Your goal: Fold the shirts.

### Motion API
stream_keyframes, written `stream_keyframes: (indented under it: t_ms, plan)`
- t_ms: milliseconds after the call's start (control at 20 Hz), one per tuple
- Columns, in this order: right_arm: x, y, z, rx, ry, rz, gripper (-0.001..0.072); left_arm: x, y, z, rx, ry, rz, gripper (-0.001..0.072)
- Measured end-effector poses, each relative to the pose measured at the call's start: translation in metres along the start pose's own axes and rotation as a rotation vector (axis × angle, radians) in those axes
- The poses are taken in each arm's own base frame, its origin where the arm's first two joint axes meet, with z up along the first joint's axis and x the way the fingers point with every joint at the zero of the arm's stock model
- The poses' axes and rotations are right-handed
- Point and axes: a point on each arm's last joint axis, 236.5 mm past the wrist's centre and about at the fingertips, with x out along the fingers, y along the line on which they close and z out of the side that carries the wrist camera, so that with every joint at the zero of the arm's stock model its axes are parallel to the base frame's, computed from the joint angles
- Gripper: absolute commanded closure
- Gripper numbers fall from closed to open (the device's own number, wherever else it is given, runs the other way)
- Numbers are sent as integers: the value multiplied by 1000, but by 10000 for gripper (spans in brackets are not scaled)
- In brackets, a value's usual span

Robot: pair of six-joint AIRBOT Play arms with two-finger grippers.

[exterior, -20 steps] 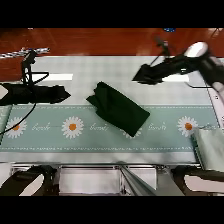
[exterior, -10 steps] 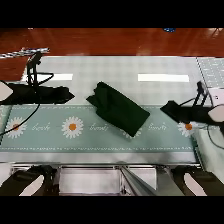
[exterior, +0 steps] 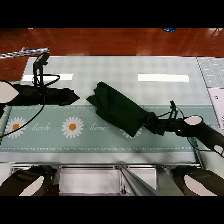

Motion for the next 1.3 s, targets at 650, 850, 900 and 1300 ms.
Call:
stream_keyframes:
  t_ms: [650,850,900,1300]
  plan:
    - [-29,216,71,-655,-35,96,688,0,-1,3,-1,-14,0,689]
    - [-111,276,106,-811,-179,28,688,0,-1,4,-1,-18,0,689]
    - [-136,285,114,-829,-221,14,688,0,0,4,-1,-19,0,690]
    - [-321,229,162,-617,-484,-172,690,0,-6,8,-46,-32,-22,689]
